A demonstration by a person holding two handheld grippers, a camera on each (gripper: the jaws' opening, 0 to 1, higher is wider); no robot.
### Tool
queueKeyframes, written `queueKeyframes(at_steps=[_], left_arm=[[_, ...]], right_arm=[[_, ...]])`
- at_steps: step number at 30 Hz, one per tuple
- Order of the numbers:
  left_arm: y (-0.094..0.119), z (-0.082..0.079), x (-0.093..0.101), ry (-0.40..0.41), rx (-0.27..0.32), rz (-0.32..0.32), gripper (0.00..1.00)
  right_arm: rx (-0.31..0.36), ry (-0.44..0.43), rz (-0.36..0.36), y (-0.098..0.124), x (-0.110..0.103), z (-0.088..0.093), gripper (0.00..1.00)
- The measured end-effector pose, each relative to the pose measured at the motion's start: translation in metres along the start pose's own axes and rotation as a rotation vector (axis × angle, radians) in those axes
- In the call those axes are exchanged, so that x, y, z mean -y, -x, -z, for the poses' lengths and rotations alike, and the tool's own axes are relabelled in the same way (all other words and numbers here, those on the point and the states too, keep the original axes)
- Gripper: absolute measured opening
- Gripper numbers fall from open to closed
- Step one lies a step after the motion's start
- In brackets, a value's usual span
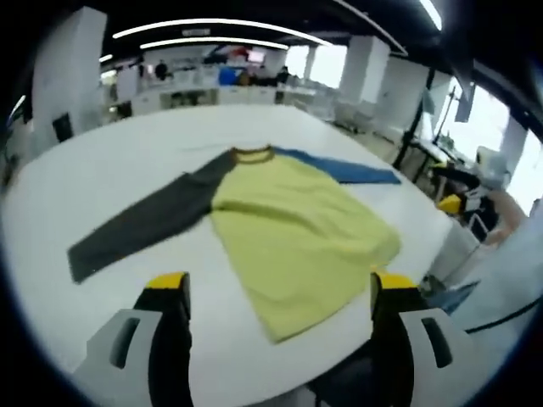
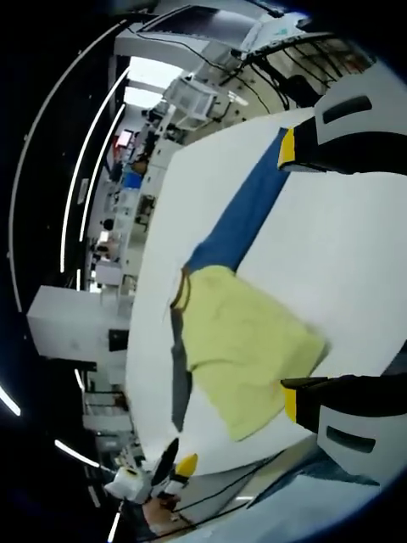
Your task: Fold the garment on the visible template until the final outline fits inside the template.
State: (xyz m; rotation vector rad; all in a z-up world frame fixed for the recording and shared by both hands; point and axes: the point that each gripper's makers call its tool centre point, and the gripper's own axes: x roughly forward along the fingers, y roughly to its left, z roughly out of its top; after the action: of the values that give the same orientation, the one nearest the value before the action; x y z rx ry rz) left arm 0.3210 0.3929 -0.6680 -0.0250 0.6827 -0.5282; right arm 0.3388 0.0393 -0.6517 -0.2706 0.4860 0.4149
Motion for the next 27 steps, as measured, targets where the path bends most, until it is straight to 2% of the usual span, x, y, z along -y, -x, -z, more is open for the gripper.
queueKeyframes(at_steps=[2, 3, 6, 10, 13, 17, 20, 24, 27], left_arm=[[-0.005, 0.011, 0.005, 0.037, -0.028, 0.016, 0.84], [-0.008, 0.019, 0.005, 0.035, -0.059, 0.013, 0.84], [-0.013, 0.029, 0.008, 0.028, -0.095, 0.011, 0.83], [-0.017, 0.034, 0.009, 0.06, -0.097, 0.023, 0.81], [-0.018, 0.039, 0.01, 0.084, -0.114, 0.034, 0.75], [-0.02, 0.043, 0.012, 0.103, -0.121, 0.05, 0.68], [-0.022, 0.045, 0.012, 0.13, -0.12, 0.058, 0.64], [-0.026, 0.057, 0.012, 0.133, -0.164, 0.052, 0.62], [-0.032, 0.063, 0.008, 0.169, -0.161, 0.055, 0.56]], right_arm=[[-0.015, -0.027, -0.011, -0.001, -0.004, 0.008, 1.0], [-0.019, -0.032, -0.009, -0.001, -0.006, 0.011, 1.0], [-0.033, -0.045, -0.009, -0.001, -0.009, 0.017, 1.0], [-0.049, -0.041, -0.01, -0.004, -0.015, 0.022, 1.0], [-0.065, -0.017, -0.009, -0.006, -0.017, 0.026, 1.0], [-0.047, -0.012, 0.004, -0.008, -0.018, 0.026, 0.96], [-0.071, -0.022, -0.016, -0.01, -0.024, 0.034, 0.95], [-0.084, -0.022, -0.029, -0.012, -0.03, 0.042, 0.92], [-0.095, -0.035, -0.036, -0.013, -0.033, 0.048, 0.89]])
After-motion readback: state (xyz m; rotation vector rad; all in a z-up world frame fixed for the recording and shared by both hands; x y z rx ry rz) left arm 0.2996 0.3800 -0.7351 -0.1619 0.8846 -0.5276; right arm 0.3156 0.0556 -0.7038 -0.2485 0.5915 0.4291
